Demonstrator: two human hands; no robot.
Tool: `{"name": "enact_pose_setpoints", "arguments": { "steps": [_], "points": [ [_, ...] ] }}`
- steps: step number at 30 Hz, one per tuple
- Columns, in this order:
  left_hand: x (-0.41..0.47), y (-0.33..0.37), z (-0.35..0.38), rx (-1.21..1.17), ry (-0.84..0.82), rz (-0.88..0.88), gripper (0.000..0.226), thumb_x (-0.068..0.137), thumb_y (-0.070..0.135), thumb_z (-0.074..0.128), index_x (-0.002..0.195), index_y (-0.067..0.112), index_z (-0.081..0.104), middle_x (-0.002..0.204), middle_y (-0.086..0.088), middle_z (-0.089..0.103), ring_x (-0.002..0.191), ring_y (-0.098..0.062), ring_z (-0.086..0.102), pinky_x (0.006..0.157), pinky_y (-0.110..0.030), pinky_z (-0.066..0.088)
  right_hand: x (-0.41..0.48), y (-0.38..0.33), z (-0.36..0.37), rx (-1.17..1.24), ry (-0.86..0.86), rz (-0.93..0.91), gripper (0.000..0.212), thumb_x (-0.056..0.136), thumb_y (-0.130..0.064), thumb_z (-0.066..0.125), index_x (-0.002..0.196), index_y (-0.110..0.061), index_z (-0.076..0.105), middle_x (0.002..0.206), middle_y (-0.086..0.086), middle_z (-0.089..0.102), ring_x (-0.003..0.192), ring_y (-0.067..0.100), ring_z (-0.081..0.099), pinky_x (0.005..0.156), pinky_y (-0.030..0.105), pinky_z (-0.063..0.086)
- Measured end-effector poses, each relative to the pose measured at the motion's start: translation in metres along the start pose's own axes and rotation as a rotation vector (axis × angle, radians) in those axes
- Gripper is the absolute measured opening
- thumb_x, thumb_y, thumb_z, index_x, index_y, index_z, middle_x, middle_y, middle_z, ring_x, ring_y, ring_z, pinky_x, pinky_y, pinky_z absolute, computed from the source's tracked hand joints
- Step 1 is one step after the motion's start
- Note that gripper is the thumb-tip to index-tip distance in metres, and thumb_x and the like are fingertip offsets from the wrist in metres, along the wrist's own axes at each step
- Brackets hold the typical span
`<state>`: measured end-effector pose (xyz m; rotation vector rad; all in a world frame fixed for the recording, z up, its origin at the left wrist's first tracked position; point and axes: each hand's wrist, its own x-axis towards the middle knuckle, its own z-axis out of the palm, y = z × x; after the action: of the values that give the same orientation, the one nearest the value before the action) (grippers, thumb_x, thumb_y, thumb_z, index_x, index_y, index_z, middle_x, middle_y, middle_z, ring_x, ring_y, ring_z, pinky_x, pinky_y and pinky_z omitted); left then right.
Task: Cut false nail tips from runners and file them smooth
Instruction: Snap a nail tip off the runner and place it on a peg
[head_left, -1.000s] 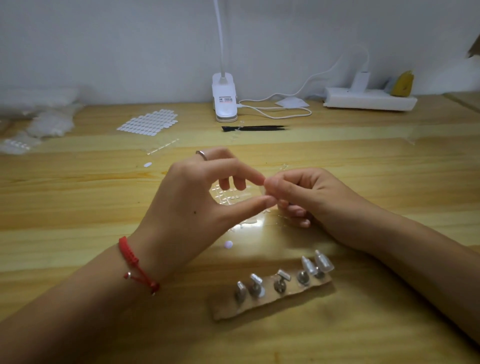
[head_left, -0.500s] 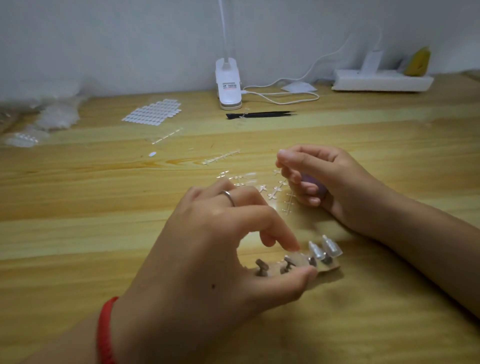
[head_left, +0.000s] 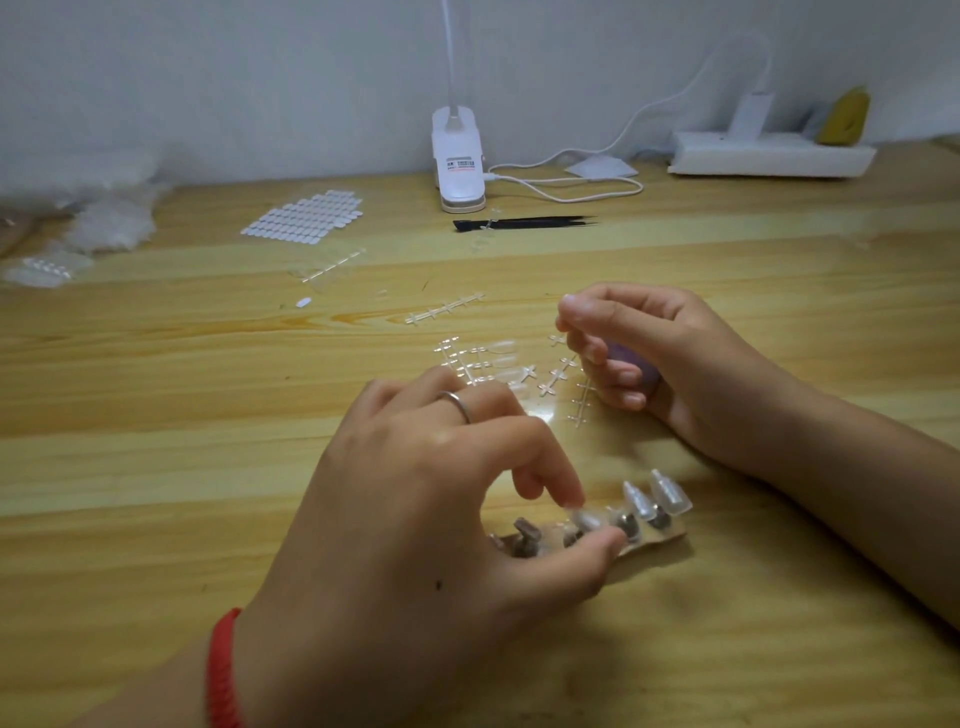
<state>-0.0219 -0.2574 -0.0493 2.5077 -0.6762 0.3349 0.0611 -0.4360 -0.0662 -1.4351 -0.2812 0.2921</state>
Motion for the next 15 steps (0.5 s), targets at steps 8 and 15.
{"name": "enact_pose_setpoints", "arguments": {
  "steps": [8,15],
  "points": [
    [-0.0005,-0.0006,0.0011,-0.016,-0.024,-0.016,0.025,0.067,0.064,0.058,0.069,0.039,0.059,0.070,0.019,0.054,0.077,-0.005,0.054,0.078,-0.034,0.040,-0.0010,-0.0019,0.0012,-0.023,0.020,0.009,0.016,0.071,-0.031,0.067,0.072,-0.015,0.067,0.057,-0.005,0.045,0.044,0.005,0.030,0.038,0.015,0.026],
    [-0.0023,0.0008,0.0008,0.002,-0.037,-0.021,0.025,0.068,0.064,0.055,0.070,0.040,0.062,0.069,0.022,0.054,0.076,-0.003,0.053,0.074,-0.030,0.038,-0.0010,-0.0019,0.0011,-0.023,0.013,0.013,0.016,0.070,-0.032,0.067,0.071,-0.016,0.067,0.058,-0.005,0.045,0.044,0.005,0.031,0.038,0.015,0.026]
  ]
}}
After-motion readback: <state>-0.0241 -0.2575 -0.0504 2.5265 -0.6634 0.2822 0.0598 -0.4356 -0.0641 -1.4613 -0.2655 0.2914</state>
